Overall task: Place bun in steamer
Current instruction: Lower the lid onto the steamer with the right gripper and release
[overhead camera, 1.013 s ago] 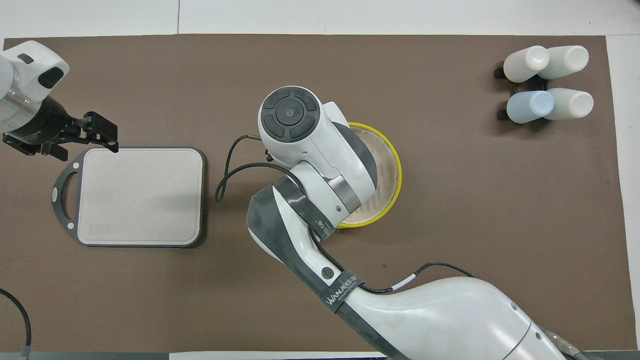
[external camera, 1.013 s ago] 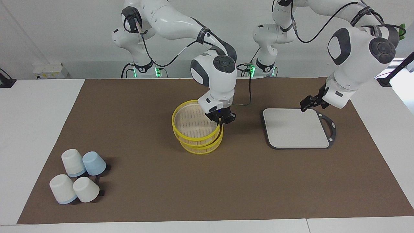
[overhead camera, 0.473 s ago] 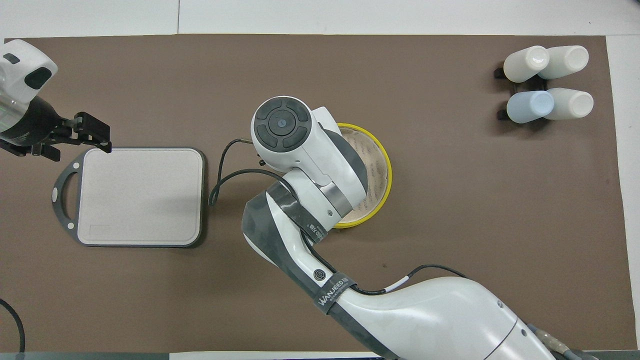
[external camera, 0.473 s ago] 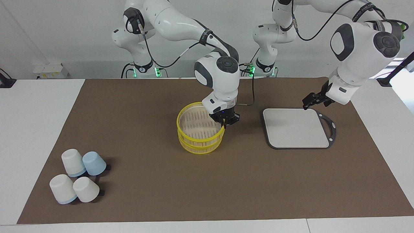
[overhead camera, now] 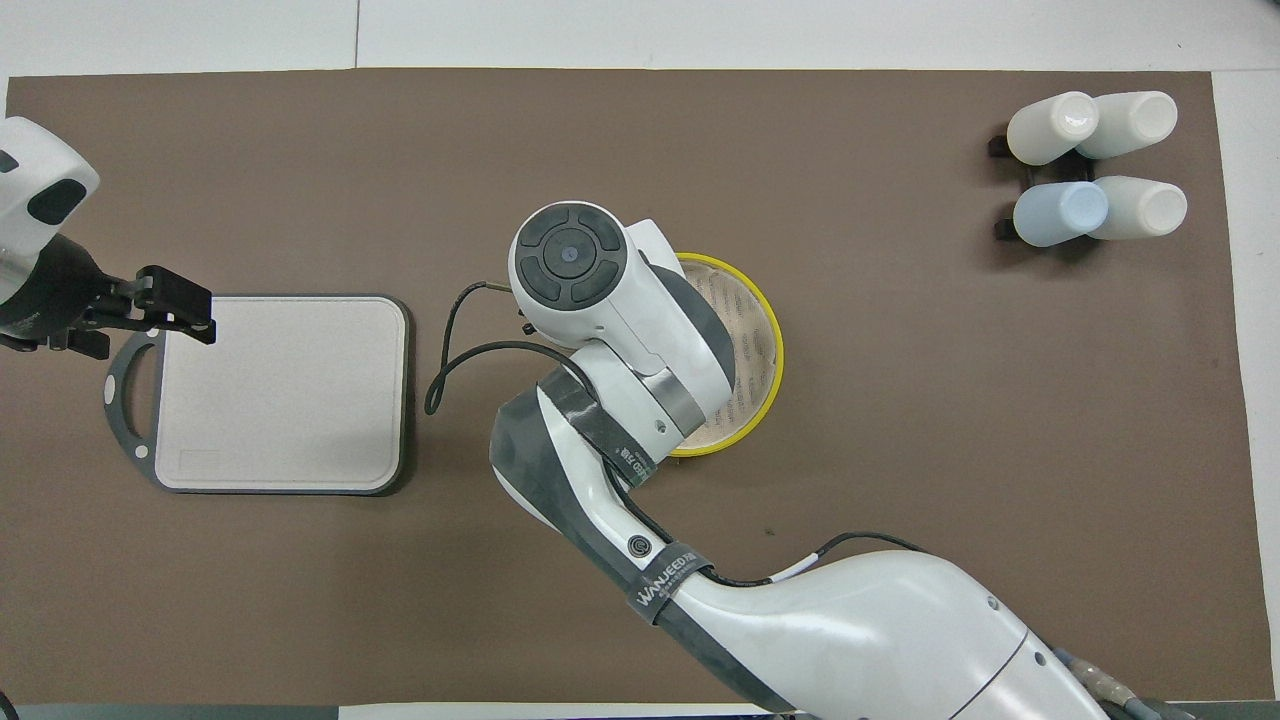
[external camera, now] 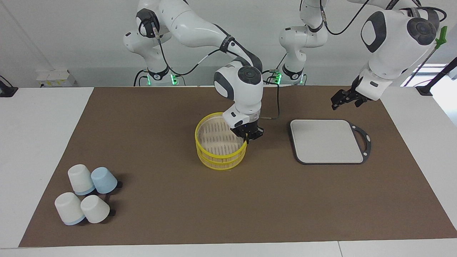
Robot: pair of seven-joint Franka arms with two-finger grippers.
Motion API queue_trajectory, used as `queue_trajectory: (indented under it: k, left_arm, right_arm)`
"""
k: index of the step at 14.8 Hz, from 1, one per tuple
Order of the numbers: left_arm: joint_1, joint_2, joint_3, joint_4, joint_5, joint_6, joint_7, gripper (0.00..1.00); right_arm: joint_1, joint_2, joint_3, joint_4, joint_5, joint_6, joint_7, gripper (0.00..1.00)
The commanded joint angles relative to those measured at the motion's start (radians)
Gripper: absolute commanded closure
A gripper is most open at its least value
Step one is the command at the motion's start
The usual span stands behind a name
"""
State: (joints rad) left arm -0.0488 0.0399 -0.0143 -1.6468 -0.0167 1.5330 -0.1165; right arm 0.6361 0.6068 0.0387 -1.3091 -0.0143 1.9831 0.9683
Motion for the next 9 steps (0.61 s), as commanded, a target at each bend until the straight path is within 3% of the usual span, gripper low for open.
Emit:
queue_trajectory:
  k: [1,6,9]
  left_arm:
    - [0.01,-0.034,-0.016,-0.045,0.017,0.029,0.015,0.0]
    - [0.024,-0.037,-0.018,-0.044,0.017,0.03,0.078,0.0]
    - [0.024,-0.031,-0.018,-0.044,0.018,0.093,0.077,0.0]
  right_arm:
    - [-0.001,-0.024,0.001,-0.041,0.011,0.02,0.003,1.0]
    - [0.005,-0.027,0.001,-0.042,0.01,0.02,0.003,1.0]
    - [0.011,-0.036,0.001,-0.062,0.001,0.037,-0.002,1.0]
